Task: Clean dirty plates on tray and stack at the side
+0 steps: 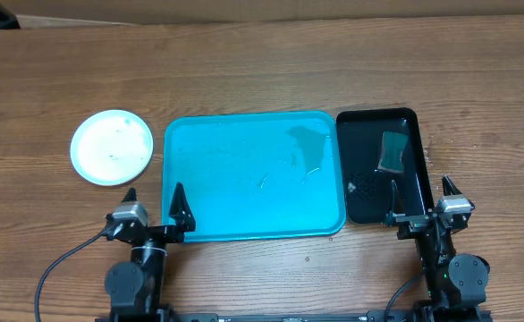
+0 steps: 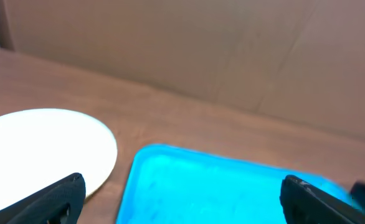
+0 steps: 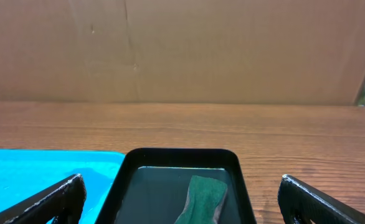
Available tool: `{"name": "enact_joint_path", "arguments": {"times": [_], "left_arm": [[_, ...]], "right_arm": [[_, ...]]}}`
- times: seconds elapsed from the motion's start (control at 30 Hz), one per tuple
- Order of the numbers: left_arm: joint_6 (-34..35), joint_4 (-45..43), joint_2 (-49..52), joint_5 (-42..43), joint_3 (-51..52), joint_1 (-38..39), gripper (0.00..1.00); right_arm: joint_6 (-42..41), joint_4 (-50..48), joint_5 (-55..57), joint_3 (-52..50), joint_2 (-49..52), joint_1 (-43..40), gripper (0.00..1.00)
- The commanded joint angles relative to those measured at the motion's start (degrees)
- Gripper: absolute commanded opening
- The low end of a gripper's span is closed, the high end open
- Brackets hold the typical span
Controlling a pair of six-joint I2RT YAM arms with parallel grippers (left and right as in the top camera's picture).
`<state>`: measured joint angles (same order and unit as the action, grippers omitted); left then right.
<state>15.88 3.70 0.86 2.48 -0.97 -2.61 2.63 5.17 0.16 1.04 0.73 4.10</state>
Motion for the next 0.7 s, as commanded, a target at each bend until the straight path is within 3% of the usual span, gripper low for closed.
{"name": "enact_joint_path", "arguments": {"times": [0.0, 0.13, 0.67], "left_arm": [[-8.98, 0.74, -0.68, -1.18, 0.70, -0.13, 1.00], [-13.35, 0.76, -0.68, -1.09, 0.70, -0.02, 1.00], [-12.92, 0.72, -0.61, -0.63, 0.70, 0.02, 1.00]], "right_arm": [[0.20, -0.35, -0.31, -0.59, -0.57, -0.44, 1.00], [0.20, -0.35, -0.31, -0.59, -0.57, -0.44, 1.00], [0.20, -0.35, -0.31, -0.59, -0.57, -0.44, 1.00]]}}
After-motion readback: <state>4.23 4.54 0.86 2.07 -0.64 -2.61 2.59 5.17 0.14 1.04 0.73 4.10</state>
